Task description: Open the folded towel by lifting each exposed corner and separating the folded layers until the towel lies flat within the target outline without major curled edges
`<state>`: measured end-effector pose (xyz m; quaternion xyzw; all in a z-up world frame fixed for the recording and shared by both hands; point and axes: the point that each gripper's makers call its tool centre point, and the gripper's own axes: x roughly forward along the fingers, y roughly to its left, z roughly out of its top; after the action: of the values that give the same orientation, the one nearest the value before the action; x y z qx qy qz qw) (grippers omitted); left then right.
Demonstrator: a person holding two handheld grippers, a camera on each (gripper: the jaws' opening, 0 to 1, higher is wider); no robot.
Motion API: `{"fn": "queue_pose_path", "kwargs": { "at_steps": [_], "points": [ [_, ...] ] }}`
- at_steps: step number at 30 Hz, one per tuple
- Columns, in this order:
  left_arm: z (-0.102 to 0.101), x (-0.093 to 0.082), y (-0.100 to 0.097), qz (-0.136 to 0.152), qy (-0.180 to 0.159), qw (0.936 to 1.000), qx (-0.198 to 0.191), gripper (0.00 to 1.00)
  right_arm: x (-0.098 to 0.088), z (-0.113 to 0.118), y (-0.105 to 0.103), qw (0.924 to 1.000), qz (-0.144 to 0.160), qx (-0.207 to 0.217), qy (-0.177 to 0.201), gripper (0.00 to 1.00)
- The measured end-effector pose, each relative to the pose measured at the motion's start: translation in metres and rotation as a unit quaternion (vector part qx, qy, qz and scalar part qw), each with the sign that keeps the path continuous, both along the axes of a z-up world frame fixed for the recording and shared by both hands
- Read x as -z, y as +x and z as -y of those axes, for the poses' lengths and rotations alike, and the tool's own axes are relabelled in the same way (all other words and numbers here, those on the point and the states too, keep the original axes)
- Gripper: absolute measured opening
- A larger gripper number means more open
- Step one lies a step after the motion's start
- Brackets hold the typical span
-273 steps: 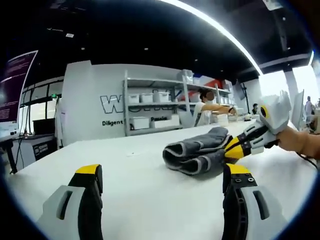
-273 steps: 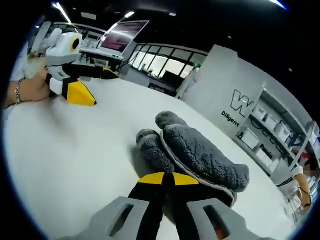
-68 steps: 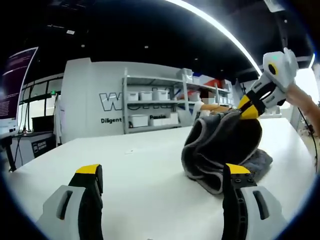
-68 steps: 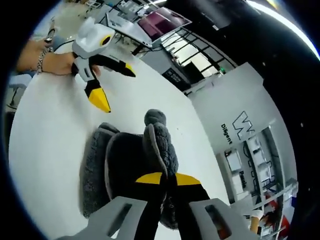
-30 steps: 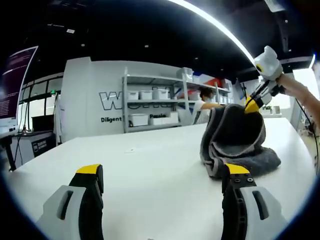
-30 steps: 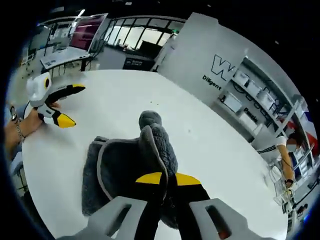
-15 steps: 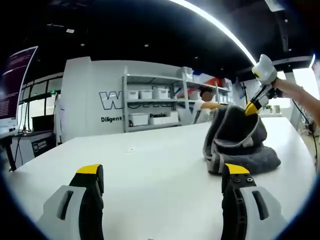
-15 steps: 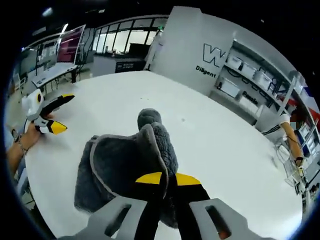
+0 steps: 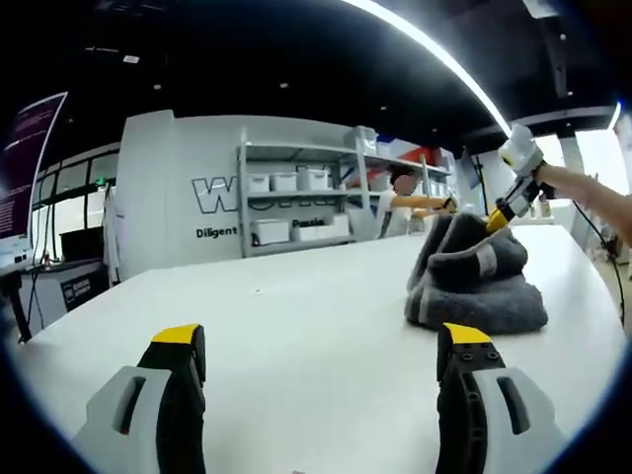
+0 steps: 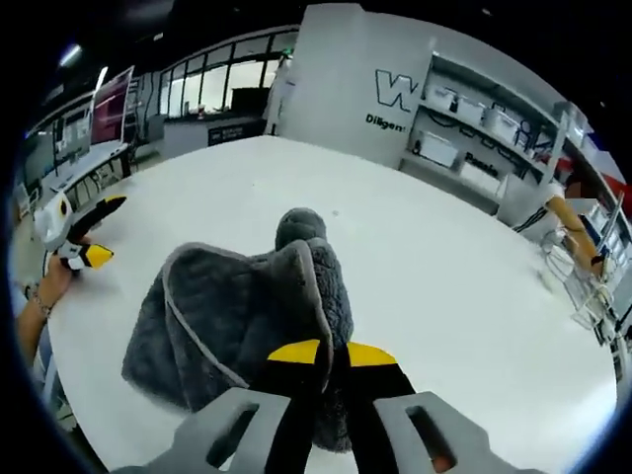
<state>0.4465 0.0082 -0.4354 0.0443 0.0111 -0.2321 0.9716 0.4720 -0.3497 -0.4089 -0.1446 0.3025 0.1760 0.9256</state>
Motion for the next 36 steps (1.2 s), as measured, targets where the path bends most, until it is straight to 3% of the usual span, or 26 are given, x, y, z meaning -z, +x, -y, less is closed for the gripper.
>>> {"fn": "queue_pose_path", "kwargs": {
  "at_steps": [9, 13, 18, 36],
  "points": [
    [0.0, 0.001, -0.001, -0.001, 0.003, 1.0, -0.001, 0.96, 0.009, 0.017, -0.002, 0.9993, -0.015, 0.016, 0.03, 0.03],
    [0.001, 0.002, -0.002, -0.002, 0.004, 1.0, -0.001, 0.96, 0.019, 0.028, -0.001, 0.9974, -0.03, 0.029, 0.06, 0.03],
    [0.001, 0.004, -0.002, -0.004, 0.009, 1.0, -0.001, 0.96, 0.032, 0.041, 0.001, 0.996, -0.044, 0.042, 0.065, 0.04],
    [0.0, 0.006, 0.001, -0.007, 0.018, 0.9998, -0.001, 0.95, 0.068, 0.049, -0.005, 0.9895, -0.084, 0.056, 0.103, 0.04]
  ]
}}
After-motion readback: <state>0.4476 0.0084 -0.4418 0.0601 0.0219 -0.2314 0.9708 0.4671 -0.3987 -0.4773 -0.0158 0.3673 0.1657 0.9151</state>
